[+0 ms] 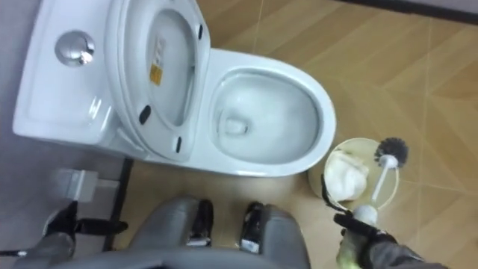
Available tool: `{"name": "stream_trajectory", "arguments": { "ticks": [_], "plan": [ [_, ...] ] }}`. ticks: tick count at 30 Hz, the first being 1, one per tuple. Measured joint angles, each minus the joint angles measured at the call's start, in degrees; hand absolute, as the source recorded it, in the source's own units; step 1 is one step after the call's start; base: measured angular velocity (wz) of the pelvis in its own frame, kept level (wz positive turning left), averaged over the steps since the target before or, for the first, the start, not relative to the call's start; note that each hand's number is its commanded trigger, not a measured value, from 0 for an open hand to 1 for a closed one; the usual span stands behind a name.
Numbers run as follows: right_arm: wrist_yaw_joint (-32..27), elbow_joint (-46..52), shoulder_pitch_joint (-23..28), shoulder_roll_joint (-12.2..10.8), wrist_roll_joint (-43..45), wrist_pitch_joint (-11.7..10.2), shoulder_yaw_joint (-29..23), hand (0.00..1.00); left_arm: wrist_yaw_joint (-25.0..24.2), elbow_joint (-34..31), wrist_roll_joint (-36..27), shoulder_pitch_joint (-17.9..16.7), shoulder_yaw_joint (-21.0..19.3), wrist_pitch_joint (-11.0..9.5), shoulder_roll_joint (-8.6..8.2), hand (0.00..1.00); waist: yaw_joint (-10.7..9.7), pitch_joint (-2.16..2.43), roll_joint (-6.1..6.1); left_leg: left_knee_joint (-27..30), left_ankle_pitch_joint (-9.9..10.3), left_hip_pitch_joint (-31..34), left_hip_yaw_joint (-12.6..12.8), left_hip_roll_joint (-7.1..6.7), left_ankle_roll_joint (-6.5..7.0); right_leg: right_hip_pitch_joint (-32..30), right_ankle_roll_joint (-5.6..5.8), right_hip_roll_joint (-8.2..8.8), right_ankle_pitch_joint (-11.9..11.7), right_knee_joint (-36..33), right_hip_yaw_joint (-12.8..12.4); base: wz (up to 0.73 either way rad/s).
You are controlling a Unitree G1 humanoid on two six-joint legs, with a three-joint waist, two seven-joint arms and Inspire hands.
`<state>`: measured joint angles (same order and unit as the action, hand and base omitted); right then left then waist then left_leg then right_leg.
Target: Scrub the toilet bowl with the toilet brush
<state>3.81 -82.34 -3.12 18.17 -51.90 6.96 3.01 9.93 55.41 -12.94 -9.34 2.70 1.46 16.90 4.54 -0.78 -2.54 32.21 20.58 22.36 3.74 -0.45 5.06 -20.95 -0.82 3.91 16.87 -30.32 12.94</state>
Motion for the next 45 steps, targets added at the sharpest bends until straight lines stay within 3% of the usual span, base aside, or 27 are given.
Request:
{"name": "stream_trajectory", "arguments": {
  "ticks": [4, 8, 16, 21, 31, 33, 36, 40, 45],
  "plan": [
    [-0.02, 0.05, 2.08, -0.15, -0.8, -0.03, -2.67, 1.0, 0.69, -1.62, -0.02, -3.31, -4.48, -1.08, -1.1, 0.0, -0.77, 0.14, -0.25, -5.41, -1.29, -6.3, -0.83, -0.38, -0.43, 6.76, 0.22, -0.46, -0.87, 5.58, 1.01, 0.12],
    [-0.02, 0.02, 2.85, -0.25, -2.89, -0.03, -5.06, 1.0, 1.84, -3.69, 0.03, -6.0, -7.83, -1.88, -1.59, 0.0, -1.02, 0.55, -0.9, -7.16, -1.69, -9.72, -1.35, -0.41, -0.79, 10.52, 0.26, -0.81, -1.02, 8.14, 1.62, 0.11],
    [1.07, 3.93, 6.47, -1.49, -4.05, 0.03, -5.49, 1.0, 3.58, -11.09, 4.18, -10.56, -11.21, -1.87, -4.71, 0.0, 0.75, 0.5, -1.18, -10.58, -1.84, -16.04, -2.42, -0.38, -1.02, 18.49, 0.58, -1.67, -1.95, 13.81, 3.03, 0.08],
    [1.36, 4.44, 6.75, -2.35, -3.52, 0.08, -5.51, 1.0, 5.43, -12.53, 5.83, -11.9, -11.64, -1.84, -4.98, 0.0, 0.58, 0.51, -1.42, -10.67, -1.93, -16.24, -4.02, -0.56, -1.18, 19.89, 0.55, -1.78, -2.3, 14.79, 4.57, 0.14],
    [0.59, 4.68, 5.61, -2.62, 5.52, 0.09, -4.24, 1.0, 9.39, -14.27, 11.78, -13.47, -11.73, -1.76, -5.33, 0.0, 2.01, 0.42, -2.04, -12.41, -2.62, -18.38, -4.84, -0.6, -1.68, 22.32, 0.28, -2.05, -2.7, 16.43, 5.78, 0.05],
    [-0.12, 4.89, 5.57, -2.61, 5.82, 0.03, -4.24, 1.0, 10.97, -17.36, 14.06, -14.49, -11.73, -1.79, -5.53, 0.0, 2.14, 0.38, -2.29, -12.36, -2.66, -18.6, -5.42, -0.79, -1.71, 22.92, 0.28, -2.01, -2.7, 16.76, 6.2, 0.13],
    [-0.36, 5.6, 5.49, -2.65, 9.34, -0.13, -4.12, 1.0, 12.65, -23.71, 22.22, -16.74, -12.12, -1.69, -6.25, 0.0, 2.56, 0.37, -2.71, -12.55, -2.7, -18.91, -5.65, -0.85, -1.68, 23.18, 0.29, -2.12, -2.7, 16.78, 6.25, 0.04],
    [-0.78, 5.62, 5.5, -3.24, 14.28, -1.9, -4.18, 1.0, 14.04, -32.45, 30.66, -18.0, -12.15, -1.69, -7.43, 0.0, 3.71, 0.37, -2.88, -12.53, -2.89, -19.02, -6.69, -1.18, -1.62, 24.17, 0.52, -2.18, -2.88, 17.86, 7.53, 0.15],
    [-0.79, 5.76, 4.77, -3.94, 16.14, -4.17, -4.21, 1.0, 16.91, -35.4, 32.83, -17.94, -12.03, -2.15, -7.36, 0.0, 3.68, 0.37, -2.91, -12.5, -3.56, -19.09, -7.15, -1.31, -1.78, 24.31, 0.43, -1.97, -3.23, 18.49, 7.7, 0.06]
  ]
}}
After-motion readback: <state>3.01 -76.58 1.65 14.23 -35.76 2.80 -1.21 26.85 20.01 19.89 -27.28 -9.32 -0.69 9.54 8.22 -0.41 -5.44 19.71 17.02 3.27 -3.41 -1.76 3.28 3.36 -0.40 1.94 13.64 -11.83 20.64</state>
